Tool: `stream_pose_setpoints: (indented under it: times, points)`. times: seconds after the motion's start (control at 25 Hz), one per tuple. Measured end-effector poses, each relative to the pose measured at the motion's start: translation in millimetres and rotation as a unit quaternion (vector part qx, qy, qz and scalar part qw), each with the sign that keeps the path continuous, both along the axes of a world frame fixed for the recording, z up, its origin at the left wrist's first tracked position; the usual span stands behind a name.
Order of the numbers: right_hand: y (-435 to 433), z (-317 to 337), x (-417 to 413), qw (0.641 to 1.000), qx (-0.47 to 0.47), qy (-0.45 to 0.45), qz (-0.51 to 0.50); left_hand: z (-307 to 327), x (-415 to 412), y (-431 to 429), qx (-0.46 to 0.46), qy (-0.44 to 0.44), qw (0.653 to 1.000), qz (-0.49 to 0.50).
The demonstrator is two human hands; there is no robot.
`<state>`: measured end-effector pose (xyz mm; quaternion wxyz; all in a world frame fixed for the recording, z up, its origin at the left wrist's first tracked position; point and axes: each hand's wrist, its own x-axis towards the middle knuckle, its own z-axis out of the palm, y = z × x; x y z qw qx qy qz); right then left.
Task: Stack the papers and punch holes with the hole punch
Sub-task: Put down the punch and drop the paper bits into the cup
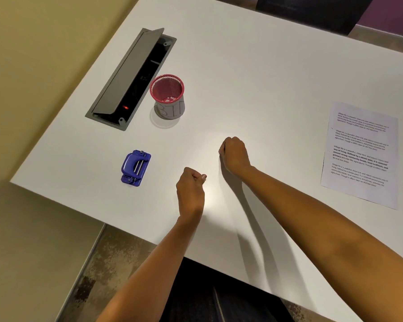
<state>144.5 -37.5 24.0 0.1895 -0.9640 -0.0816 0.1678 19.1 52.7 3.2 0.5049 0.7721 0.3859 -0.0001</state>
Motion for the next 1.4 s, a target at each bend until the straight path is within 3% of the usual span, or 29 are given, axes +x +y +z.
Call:
stream_pose_setpoints:
  times: [0.12, 0.24, 0.4, 0.56, 0.64, 0.76, 0.92, 1.08, 1.24, 1.4]
  points:
    - [-13.0, -2.6, -2.0, 0.977, 0.149, 0.073, -0.131, 2.5, 2.0, 3.2, -0.015, -0.022, 1.000, 0.010]
    - [-33.0, -4.1, -17.4, 0.888, 0.317, 0.173, -0.284, 8.8, 5.6, 0.2, -0.037, -0.042, 0.998, 0.010]
    - [-42.1, -0.7, -52.3, 0.802, 0.412, 0.277, -0.332, 23.1, 10.4, -15.5, -0.016, -0.064, 0.997, -0.043]
    - [-31.2, 12.0, -68.6, 0.698, 0.513, 0.367, -0.339, 30.8, 10.4, -26.7, 0.069, -0.073, 0.982, -0.161]
    - [-26.9, 18.5, -71.1, 0.669, 0.525, 0.384, -0.361, 27.8, 8.9, -27.4, 0.082, -0.063, 0.979, -0.177]
    - [-24.0, 22.2, -72.1, 0.679, 0.513, 0.376, -0.366, 21.3, 10.3, -25.3, -0.004, -0.028, 0.993, -0.111]
    - [-21.2, 25.7, -70.4, 0.690, 0.506, 0.370, -0.362, 22.0, 10.3, -23.8, -0.043, -0.046, 0.995, -0.072]
    - [-24.7, 26.3, -62.8, 0.735, 0.471, 0.334, -0.355, 12.0, 4.0, -11.5, 0.133, -0.093, 0.976, -0.145]
    - [-34.2, 33.3, -47.6, 0.822, 0.402, 0.261, -0.306, -17.8, -1.7, 4.7, 0.234, -0.027, 0.949, -0.212]
    - [-26.4, 55.9, -19.8, 0.868, 0.377, 0.224, -0.231, -33.9, -6.1, 9.6, 0.318, 0.013, 0.906, -0.279]
